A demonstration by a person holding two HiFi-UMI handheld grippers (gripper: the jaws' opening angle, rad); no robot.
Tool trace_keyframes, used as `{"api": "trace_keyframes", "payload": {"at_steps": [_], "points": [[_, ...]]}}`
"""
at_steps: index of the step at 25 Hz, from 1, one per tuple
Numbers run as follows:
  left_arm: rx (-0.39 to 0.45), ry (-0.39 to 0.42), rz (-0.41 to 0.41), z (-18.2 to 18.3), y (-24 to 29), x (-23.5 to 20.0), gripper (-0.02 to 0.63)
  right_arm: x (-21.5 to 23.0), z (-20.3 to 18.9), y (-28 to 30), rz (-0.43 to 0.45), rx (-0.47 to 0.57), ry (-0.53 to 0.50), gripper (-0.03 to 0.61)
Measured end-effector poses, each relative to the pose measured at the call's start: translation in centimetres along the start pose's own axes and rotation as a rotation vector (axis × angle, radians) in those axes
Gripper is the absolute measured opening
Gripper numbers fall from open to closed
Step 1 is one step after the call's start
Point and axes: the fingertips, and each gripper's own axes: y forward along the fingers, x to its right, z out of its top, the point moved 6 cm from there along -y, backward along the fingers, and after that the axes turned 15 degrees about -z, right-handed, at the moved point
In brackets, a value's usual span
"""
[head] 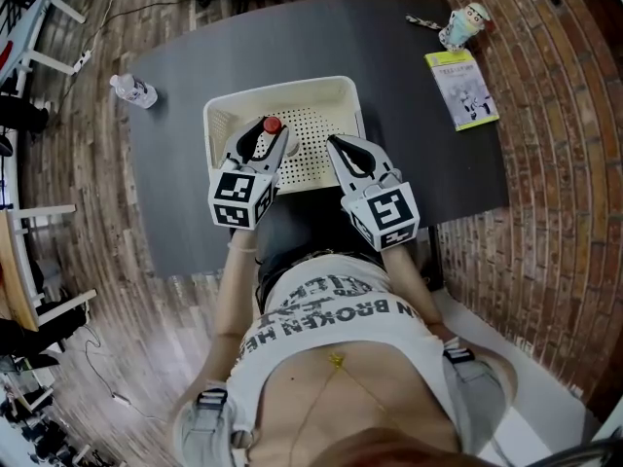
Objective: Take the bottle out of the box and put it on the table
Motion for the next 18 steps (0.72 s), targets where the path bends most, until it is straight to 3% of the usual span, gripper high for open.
{"api": "trace_keyframes", "payload": {"at_steps": [11,18], "points": [[0.06,0.069,-0.022,6.9,-3.4,2.4,0.15,-0.5,1.2,-1.4,0.027,0.036,-0.009,0.009],[0.104,0.083,-0.014,8.8,-4.9,3.3,0.15,-1.0,1.5,-2.1,0.042,0.055,-0.013,0.009]]}}
